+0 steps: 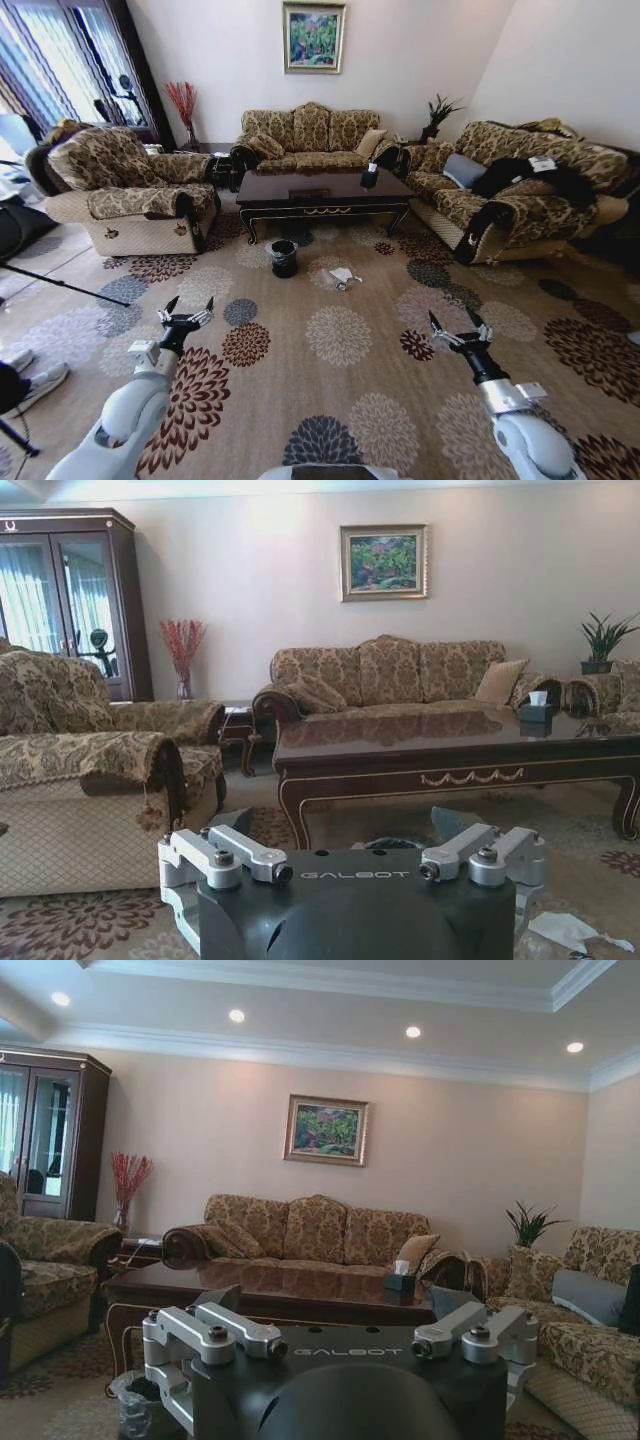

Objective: Move to the front of the table and pick up the trash from the floor, then place it into the trash bin.

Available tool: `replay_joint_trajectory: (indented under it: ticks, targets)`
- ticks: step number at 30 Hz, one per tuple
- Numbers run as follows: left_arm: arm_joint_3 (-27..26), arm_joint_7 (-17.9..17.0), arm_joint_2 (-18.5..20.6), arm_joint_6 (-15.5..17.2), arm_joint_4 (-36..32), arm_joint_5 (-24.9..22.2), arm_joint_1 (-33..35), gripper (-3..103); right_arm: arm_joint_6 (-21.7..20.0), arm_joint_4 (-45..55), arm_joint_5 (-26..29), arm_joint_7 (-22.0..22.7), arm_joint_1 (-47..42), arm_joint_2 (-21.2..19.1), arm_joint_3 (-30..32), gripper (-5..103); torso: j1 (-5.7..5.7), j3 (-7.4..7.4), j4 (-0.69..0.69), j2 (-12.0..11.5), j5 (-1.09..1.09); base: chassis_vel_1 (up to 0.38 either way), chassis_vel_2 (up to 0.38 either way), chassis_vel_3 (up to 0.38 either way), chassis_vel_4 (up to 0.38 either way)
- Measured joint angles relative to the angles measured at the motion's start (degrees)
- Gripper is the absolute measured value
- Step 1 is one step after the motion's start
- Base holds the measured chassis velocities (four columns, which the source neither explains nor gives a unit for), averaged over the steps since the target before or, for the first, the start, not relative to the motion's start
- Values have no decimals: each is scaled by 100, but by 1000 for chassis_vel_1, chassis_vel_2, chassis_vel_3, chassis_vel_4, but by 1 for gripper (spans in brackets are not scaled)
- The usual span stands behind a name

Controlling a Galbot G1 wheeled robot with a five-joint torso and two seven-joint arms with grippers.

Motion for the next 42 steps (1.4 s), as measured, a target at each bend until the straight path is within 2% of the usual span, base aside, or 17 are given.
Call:
replay_joint_trajectory:
  ticks: [10, 31, 42]
  targets:
    - [-14, 83, -77, -42, -23, -27, 82, 100, 16, -110, 10, 13, 34, 13, -32, 100, -4, -5, 0, -11, 0, 0, 0, 0, 0]
    - [32, 92, -162, 62, -5, -65, 65, 100, 80, -72, -94, 32, 54, 193, -70, 100, -283, -357, 0, -642, 0, 0, 0, 0, 0]
    - [-136, 36, -87, 154, 104, -155, -59, 100, 179, -85, -295, 134, 58, 336, -98, 100, -422, -528, 0, -952, -1, 0, 0, 0, 0]
